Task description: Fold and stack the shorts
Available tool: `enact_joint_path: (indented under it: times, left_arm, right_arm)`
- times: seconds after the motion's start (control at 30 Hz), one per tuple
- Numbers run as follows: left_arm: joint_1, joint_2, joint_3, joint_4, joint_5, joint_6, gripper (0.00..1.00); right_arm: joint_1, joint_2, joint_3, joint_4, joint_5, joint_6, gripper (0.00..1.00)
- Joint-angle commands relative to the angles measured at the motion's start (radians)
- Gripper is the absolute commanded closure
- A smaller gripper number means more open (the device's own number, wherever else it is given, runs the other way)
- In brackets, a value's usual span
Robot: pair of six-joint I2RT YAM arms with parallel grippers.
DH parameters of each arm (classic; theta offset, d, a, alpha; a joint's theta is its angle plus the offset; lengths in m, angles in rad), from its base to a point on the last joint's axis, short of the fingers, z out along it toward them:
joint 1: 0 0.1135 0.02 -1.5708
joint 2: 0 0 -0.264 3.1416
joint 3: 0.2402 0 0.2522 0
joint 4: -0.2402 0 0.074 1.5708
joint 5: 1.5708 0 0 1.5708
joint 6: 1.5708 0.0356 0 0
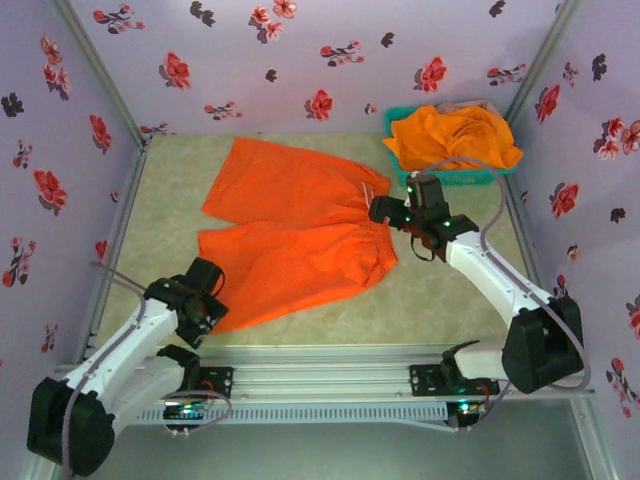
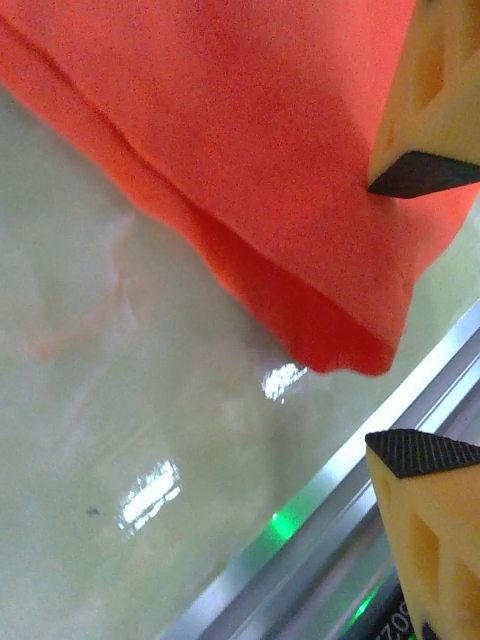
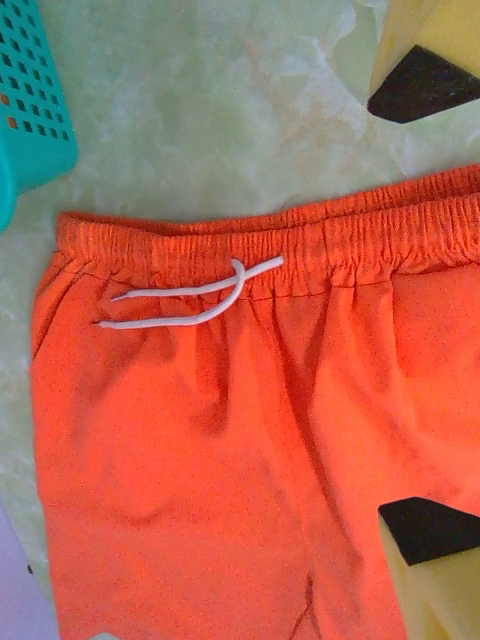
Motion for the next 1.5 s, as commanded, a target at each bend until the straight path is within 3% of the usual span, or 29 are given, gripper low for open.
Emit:
enact_joint_path:
  times: [0.0,0.27,0.6,0.83,1.13,1.47]
  left_arm:
    - [-0.027,0.005,-0.039,-0.006,-0.015,-0.097,0.37]
    - [-0.041,0.053,-0.079,0.133,-0.009,-0.119,0.46]
    - [-0.041,0.12,-0.067,0.213,-0.059,-0.084,0.73]
    - [-0.04,0.045,-0.032,0.205,-0.091,-0.03,0.93]
    - [-0.04,-0.005,-0.005,0.21,-0.111,0.0,0.96]
    - [-0.041,-0.013,-0.013,0.224,-0.121,0.013,0.97]
  right_arm:
    - [-0.005,-0.027,-0.029,0.018,0.019,0.029,0.01]
    - [-0.007,-0.065,-0.076,0.009,0.027,0.042,0.01]
    - [-0.008,-0.111,-0.156,-0.022,0.001,0.086,0.01]
    - [-0.009,-0.099,-0.195,-0.11,-0.012,0.207,0.11]
    - [0.005,-0.058,-0.317,-0.043,-0.076,0.412,0.21]
    - [0.031,0.08,-0.29,0.084,-0.134,0.509,0.33]
